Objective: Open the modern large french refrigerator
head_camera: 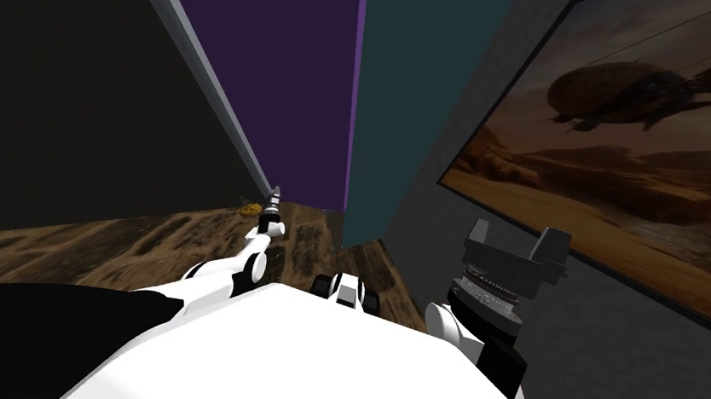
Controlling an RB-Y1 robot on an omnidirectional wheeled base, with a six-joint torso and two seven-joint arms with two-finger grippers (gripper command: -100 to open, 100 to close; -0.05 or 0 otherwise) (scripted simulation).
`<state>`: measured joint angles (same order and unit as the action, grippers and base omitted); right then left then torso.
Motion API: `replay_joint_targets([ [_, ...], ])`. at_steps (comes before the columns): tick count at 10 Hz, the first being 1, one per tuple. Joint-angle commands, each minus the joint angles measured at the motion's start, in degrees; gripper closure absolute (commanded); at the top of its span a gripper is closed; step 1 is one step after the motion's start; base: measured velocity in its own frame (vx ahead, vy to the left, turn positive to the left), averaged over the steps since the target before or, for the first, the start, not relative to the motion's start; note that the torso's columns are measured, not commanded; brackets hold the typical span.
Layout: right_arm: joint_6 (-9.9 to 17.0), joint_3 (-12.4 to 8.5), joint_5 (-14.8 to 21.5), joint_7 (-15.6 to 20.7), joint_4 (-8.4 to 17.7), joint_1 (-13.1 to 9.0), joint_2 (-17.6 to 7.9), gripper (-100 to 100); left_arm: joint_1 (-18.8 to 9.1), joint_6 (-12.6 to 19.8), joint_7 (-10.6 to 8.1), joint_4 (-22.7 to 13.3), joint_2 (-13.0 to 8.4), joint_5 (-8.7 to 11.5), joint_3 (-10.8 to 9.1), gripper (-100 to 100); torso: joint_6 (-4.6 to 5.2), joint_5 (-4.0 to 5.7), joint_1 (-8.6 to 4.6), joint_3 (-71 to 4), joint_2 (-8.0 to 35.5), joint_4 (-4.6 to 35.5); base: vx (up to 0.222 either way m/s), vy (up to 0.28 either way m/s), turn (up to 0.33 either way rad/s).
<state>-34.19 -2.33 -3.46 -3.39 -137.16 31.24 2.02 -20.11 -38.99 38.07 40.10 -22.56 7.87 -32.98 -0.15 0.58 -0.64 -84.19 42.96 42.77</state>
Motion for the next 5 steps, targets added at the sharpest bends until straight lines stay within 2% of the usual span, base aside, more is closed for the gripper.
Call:
replay_joint_targets([
  [1, 0.0, 0.0, 0.0, 0.0, 0.0, 0.0, 0.0, 0, 0.2, 0.2, -0.04, -0.2, 0.2, 0.0, 0.02, 0, 0.09, -0.10, 0.12, -0.1, -0.2, -0.1, 0.000, 0.000, 0.000],
  [5, 0.0, 0.0, 0.0, 0.0, 0.0, 0.0, 0.0, 0, 0.6, 0.6, -0.11, -0.8, 0.6, 0.1, 0.04, 0, 0.17, -0.38, 0.44, -0.3, -0.6, -0.3, 0.000, 0.000, 0.000],
])
